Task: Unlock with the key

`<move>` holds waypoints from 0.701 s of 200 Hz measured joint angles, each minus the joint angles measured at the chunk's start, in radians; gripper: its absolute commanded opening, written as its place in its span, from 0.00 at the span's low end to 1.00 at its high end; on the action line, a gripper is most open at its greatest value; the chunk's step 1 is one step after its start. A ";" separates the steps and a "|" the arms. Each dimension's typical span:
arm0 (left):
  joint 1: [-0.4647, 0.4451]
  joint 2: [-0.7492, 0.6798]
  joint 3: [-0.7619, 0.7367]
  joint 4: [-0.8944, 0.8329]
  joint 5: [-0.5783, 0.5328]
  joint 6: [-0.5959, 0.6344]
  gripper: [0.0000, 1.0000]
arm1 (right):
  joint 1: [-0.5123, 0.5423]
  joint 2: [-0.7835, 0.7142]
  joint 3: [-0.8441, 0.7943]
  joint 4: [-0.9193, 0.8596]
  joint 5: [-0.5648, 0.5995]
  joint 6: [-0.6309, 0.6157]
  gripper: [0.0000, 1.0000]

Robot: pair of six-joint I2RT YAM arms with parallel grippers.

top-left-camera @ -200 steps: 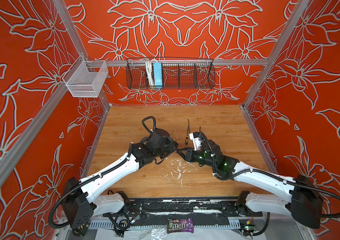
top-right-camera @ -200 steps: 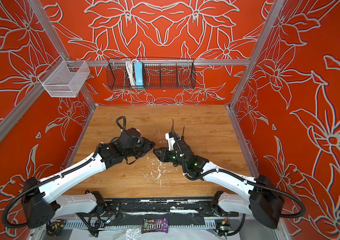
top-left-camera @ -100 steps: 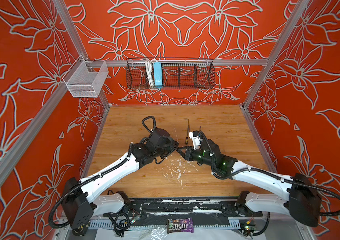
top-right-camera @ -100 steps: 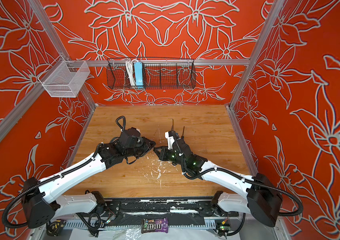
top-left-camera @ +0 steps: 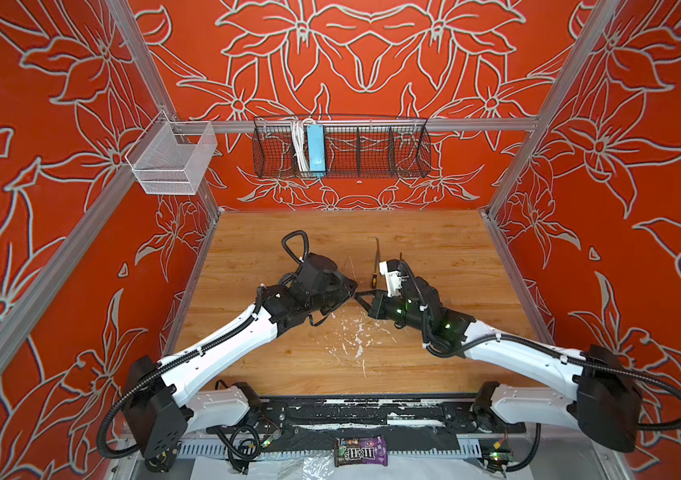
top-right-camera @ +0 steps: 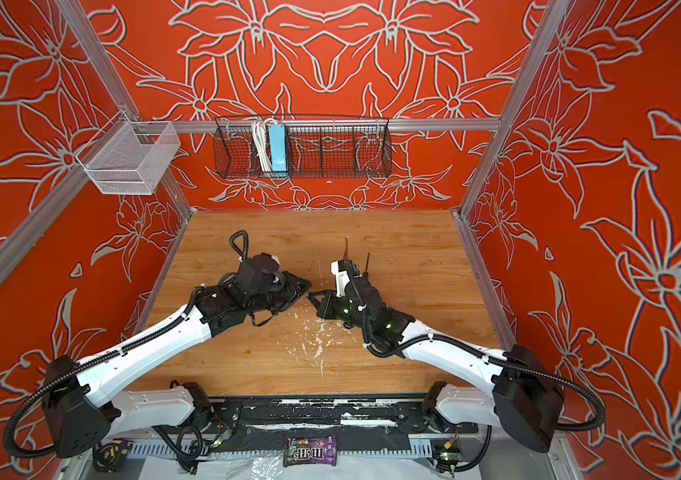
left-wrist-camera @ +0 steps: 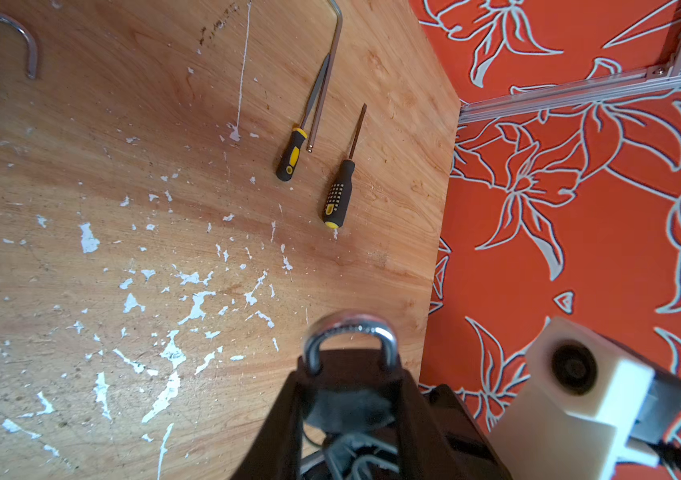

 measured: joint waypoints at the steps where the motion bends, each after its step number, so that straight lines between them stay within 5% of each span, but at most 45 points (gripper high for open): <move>1: 0.000 0.000 0.000 0.000 0.000 0.000 0.00 | 0.000 0.000 0.000 0.000 0.000 0.000 0.00; 95: 0.000 -0.011 -0.003 -0.002 -0.005 -0.013 0.00 | -0.005 -0.001 0.005 -0.001 -0.027 -0.048 0.00; 140: 0.000 -0.010 0.007 -0.026 -0.011 -0.018 0.27 | 0.007 -0.001 0.006 -0.006 -0.006 -0.051 0.00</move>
